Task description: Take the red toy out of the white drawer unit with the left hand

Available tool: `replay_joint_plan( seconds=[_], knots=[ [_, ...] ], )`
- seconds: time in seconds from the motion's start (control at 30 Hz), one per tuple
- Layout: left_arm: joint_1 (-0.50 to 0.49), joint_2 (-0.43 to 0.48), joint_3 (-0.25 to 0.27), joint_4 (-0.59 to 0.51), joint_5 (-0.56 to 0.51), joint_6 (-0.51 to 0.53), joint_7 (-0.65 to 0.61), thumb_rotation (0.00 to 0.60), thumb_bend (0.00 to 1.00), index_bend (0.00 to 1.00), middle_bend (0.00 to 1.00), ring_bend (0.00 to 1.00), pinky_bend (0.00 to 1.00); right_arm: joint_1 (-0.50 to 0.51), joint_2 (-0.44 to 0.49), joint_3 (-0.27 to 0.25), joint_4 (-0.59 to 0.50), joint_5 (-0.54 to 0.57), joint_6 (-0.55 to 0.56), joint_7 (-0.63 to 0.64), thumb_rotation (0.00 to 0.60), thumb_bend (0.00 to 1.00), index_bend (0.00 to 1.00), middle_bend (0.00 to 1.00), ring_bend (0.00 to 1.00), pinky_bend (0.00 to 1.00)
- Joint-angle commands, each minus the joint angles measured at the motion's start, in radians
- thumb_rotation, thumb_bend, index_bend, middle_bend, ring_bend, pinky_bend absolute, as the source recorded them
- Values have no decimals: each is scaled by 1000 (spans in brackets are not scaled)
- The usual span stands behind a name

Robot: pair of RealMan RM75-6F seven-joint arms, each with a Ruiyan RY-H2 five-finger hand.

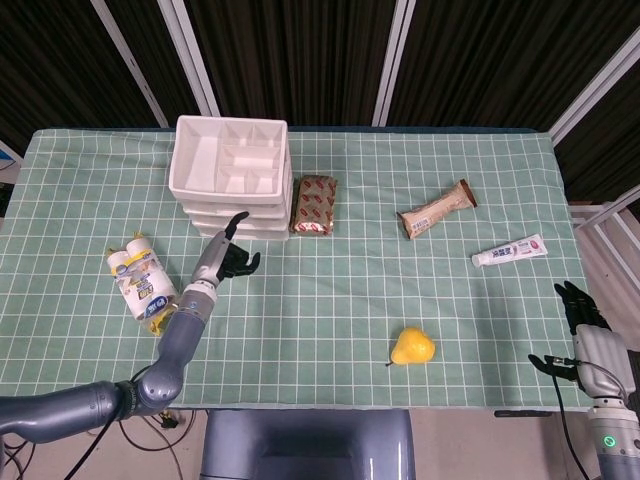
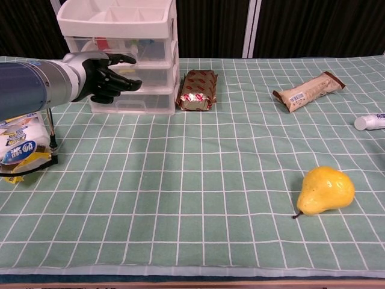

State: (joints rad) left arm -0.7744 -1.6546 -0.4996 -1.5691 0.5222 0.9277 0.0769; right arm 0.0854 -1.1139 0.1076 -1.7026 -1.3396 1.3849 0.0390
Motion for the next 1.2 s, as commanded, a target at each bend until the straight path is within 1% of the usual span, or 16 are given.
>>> replay_joint_plan(
  seconds=[0.03,0.4,0.67,0.87,1.2],
  knots=[
    [-4,-4,-1,8,-4,-4,-14,600,445,78,983,975,1000,0,0,0,-1,1,0,0,600,66,0,0,0,229],
    [-25,-16,-3,50,-7,-22,-57,600,445,84,984,975,1000,0,1,1,-3,7,-3,3,600,65,0,0,0,229],
    [-39,-23,-4,76,-3,-49,-89,600,445,182,991,980,1000,0,2,1,-5,10,-5,3,600,65,0,0,0,229],
    [-35,-14,-2,68,11,-52,-113,600,445,234,994,983,1000,0,3,1,-6,11,-6,4,600,66,0,0,0,229],
    [-19,12,11,33,27,-54,-139,600,444,249,995,983,1000,-1,3,1,-9,11,-4,3,600,66,0,0,0,229]
  ],
)
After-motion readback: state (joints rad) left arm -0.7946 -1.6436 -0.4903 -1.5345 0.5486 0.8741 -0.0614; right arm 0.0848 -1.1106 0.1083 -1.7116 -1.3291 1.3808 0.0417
